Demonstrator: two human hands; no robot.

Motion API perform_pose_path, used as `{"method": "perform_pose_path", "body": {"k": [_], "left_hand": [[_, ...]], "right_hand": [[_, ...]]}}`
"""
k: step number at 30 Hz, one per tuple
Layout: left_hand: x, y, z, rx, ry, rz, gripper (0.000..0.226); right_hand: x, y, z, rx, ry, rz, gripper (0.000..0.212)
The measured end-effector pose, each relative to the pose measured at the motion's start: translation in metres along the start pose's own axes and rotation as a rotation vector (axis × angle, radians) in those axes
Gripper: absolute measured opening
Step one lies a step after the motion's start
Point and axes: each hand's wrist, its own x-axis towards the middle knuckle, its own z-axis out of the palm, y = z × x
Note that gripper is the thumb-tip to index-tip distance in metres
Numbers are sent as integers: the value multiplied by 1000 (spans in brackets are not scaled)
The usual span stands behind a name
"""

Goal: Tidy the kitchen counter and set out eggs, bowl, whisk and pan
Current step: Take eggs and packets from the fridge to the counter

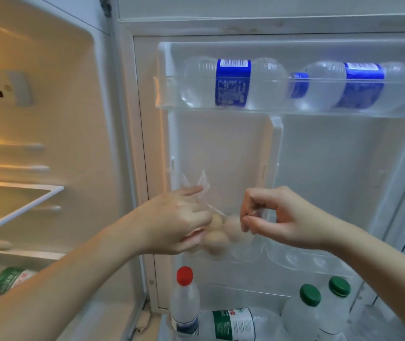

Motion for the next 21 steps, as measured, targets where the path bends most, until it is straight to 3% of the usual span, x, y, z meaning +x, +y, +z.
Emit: {"method": "perform_pose_path", "body": {"k": [5, 10, 14, 18, 21], "left_hand": [[-3, -6, -2, 43, 22, 80, 19], [-10, -5, -5, -81, -24, 104, 26], [-23, 7, -2, -142, -10, -34, 28], [-39, 21, 14, -82, 45, -215, 39], [-48, 25, 20, -142, 117, -279, 20]], "right_hand": [[-4, 5, -8, -445, -100, -85, 22], [-12, 8, -4, -509, -196, -142, 27], [-26, 11, 1, -612, -218, -189, 41], [-39, 14, 9, -681, -173, -177, 41], [-38, 15, 13, -669, -3, -115, 35]]}}
